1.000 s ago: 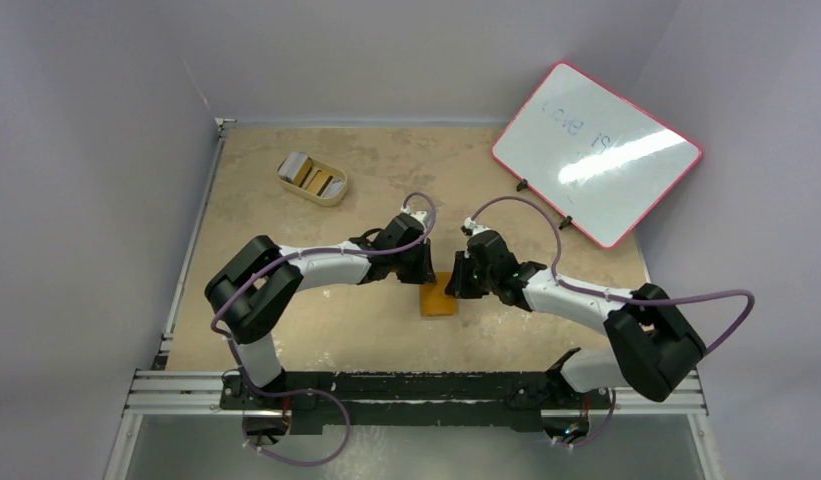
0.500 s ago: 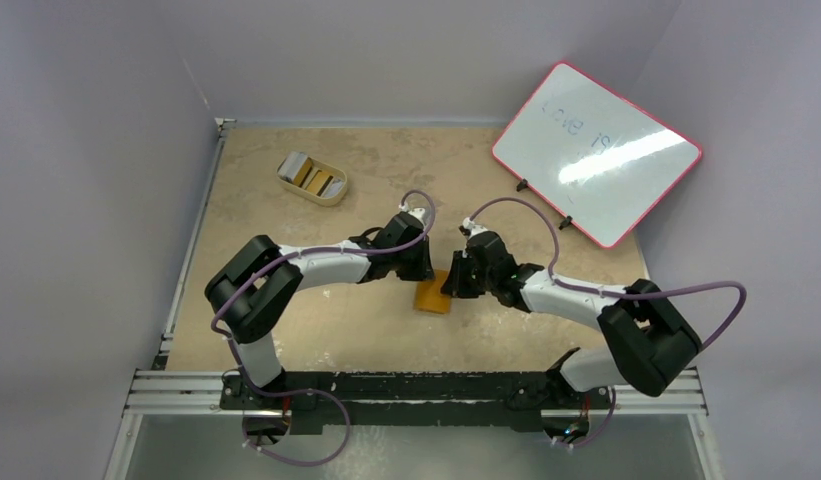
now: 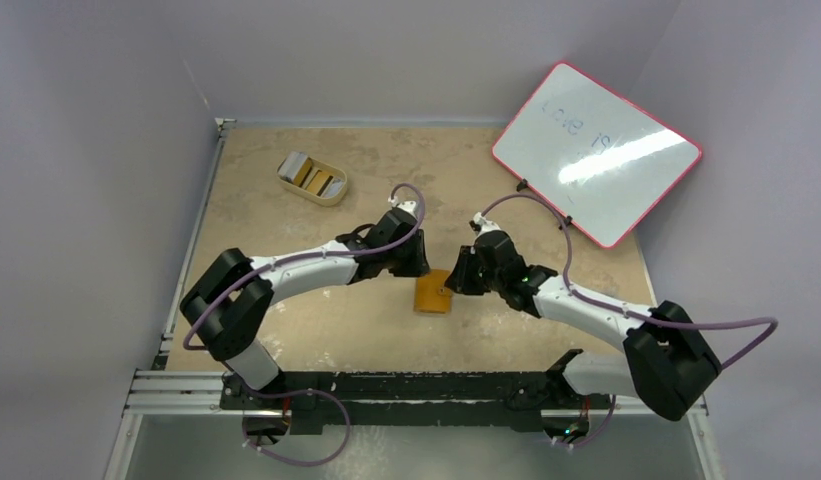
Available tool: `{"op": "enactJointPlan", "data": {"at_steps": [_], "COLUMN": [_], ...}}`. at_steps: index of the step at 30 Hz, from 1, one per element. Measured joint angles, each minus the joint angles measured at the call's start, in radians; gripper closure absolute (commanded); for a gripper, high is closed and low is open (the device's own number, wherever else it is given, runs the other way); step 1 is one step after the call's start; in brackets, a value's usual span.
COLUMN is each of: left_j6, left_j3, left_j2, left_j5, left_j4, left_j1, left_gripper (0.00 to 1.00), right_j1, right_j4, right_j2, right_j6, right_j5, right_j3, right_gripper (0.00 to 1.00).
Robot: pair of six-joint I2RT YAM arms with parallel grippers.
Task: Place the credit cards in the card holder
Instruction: Close the card holder at the center of the board.
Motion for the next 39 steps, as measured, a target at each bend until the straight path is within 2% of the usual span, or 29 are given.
{"op": "enactJointPlan", "data": {"at_steps": [4,11,20,39], "left_j6": [-0.004,-0.004,-0.015,-0.031], "left_j3": [-0.024,-0.037,-0.057,-0.06], "left_j2": [-0.029,0.021,0.056,0.06], "left_j5": [-0.017,-0.011,0.013,0.006], "left_j4": [-0.001,-0.002,0.019,0.024], "left_j1": [0.0,0.0,0.0,0.001], "left_gripper": [0.68,0.68,0.81,0.86], "right_j1": [0.0,0.0,0.0,0.0], "right_j4": [0.012,0.032,0.045,0.054], "right_j2": [0.025,0.046,0.105,0.145], "right_j6": [0.007,0.006,-0.006,-0.014], "right_j5": [-0.005,-0.009,-0.024,-0.033], "right_j3": [-0.026,-0.029,-0.03,-0.005], "right_gripper": [0.77,0.75,0.76,0.8]}}
